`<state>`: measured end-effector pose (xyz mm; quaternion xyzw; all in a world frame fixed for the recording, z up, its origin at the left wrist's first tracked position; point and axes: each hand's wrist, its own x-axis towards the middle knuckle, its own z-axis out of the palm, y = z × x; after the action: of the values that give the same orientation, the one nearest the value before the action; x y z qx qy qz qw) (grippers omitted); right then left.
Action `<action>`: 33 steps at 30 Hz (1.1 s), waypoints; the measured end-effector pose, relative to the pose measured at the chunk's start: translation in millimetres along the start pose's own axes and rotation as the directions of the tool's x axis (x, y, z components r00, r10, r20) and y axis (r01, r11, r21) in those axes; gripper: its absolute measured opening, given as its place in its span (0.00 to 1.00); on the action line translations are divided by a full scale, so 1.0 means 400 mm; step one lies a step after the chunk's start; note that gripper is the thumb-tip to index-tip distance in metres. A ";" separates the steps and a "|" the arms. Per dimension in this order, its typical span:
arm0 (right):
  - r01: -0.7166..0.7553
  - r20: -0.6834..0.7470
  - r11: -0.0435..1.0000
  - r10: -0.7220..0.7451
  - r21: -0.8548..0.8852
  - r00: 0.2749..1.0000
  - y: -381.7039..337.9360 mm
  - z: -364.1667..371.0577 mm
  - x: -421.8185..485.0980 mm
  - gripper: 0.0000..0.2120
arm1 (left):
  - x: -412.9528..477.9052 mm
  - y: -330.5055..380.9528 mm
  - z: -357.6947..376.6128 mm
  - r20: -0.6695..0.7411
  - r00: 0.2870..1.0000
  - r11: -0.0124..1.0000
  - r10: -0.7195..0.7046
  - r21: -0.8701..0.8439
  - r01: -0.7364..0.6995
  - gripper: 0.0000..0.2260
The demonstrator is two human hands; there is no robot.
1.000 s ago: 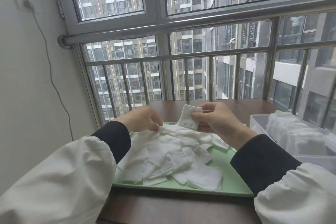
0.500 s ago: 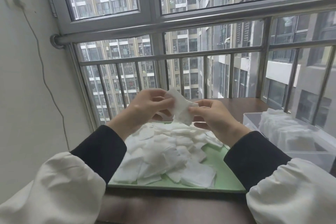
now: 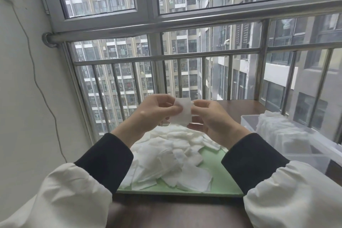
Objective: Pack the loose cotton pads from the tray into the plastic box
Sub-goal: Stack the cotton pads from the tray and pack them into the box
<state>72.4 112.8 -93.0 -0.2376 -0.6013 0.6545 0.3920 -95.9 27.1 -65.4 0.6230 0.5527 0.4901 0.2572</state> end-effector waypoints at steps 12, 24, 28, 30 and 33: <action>-0.006 0.067 1.000 0.006 -0.008 0.998 0.009 0.000 0.003 0.09 | 0.008 -0.013 -0.006 -0.033 0.999 0.992 0.038 0.119 -0.033 0.06; 0.031 0.133 0.998 -0.023 -0.054 0.991 0.010 -0.001 -0.004 0.24 | -0.005 -0.022 -0.015 -0.075 0.996 0.979 0.052 0.200 -0.036 0.03; 0.032 0.123 0.999 -0.027 -0.036 0.992 0.012 0.001 -0.005 0.23 | -0.014 -0.023 -0.011 -0.189 0.981 0.982 0.039 0.191 -0.003 0.05; 0.032 0.109 0.999 -0.029 -0.025 0.994 0.011 0.002 -0.008 0.19 | -0.010 -0.025 -0.012 -0.271 0.962 0.986 0.022 0.163 0.024 0.04; 0.034 0.089 0.999 -0.030 -0.042 0.996 0.007 0.003 -0.013 0.15 | -0.009 -0.024 -0.015 -0.217 0.976 0.991 0.006 0.133 0.024 0.12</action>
<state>74.0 108.1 -96.4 -0.2073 -0.6357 0.6448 0.3704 -105.1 25.1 -72.7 0.5792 0.6122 0.5156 0.1546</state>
